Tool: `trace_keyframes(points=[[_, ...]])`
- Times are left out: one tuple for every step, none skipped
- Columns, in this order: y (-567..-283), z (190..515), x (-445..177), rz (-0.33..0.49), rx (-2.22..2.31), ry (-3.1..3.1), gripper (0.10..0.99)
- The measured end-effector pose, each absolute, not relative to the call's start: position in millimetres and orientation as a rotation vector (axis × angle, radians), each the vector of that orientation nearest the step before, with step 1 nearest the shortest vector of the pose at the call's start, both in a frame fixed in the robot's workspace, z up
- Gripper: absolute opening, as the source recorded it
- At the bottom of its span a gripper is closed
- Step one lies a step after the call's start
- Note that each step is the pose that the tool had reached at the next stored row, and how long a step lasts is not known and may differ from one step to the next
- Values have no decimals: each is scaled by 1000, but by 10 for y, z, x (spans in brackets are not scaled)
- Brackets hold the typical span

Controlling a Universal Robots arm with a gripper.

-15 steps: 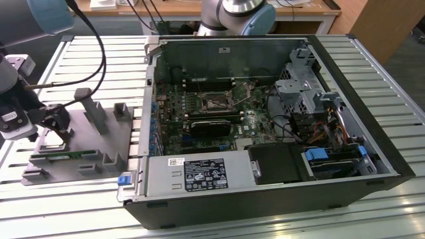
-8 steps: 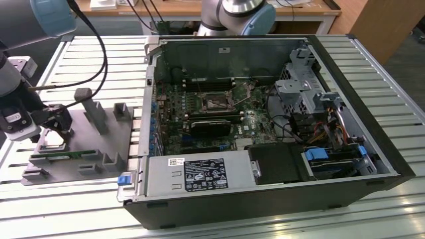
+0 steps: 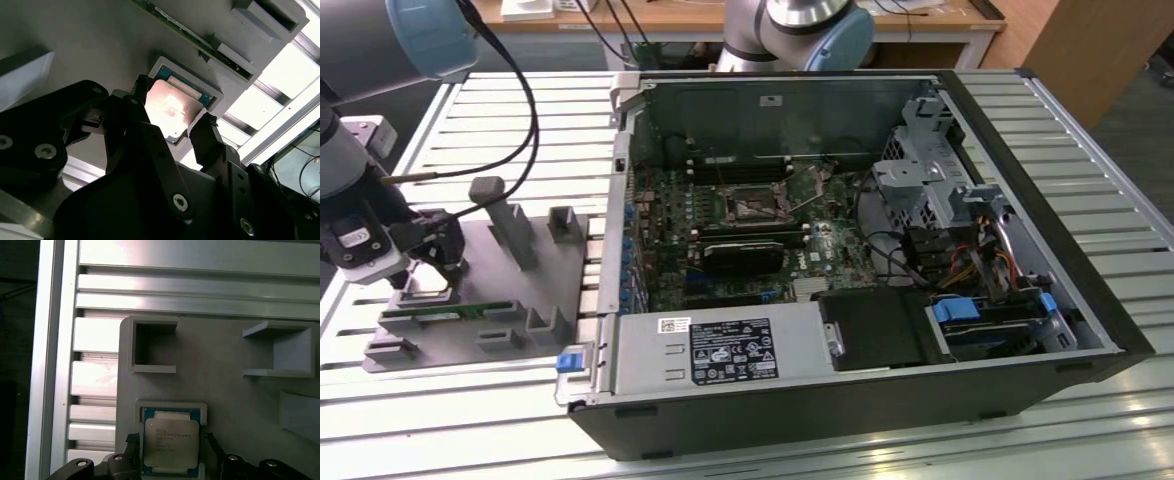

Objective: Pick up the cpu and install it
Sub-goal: 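Pick up the cpu and move it towards the insertion slot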

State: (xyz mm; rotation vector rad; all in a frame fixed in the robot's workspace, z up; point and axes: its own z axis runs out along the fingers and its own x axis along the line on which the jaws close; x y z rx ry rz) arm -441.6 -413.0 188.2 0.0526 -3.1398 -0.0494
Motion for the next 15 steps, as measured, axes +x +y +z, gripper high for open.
trace_keyframes(points=[[-4130,1877,-4415,-49,53,-3140,620],[-4130,1873,-4415,-49,53,-3140,620],[-4129,1871,-4414,-49,53,-3140,620],[-4129,1867,-4414,-49,53,-3140,620],[-4130,1865,-4414,-49,53,-3140,620],[-4130,1862,-4414,-49,53,-3140,604],[-4130,1861,-4414,-50,53,-3140,604],[-4130,1860,-4413,-50,53,-3140,541],[-4130,1860,-4413,-52,53,-3140,541],[-4129,1859,-4413,-53,53,-3140,541],[-4129,1859,-4412,-54,53,-3140,541],[-4129,1859,-4412,-55,53,-3140,533],[-4130,1859,-4412,-57,53,-3140,533],[-4130,1859,-4412,-58,53,-3140,529],[-4130,1859,-4412,-59,53,-3140,529]])
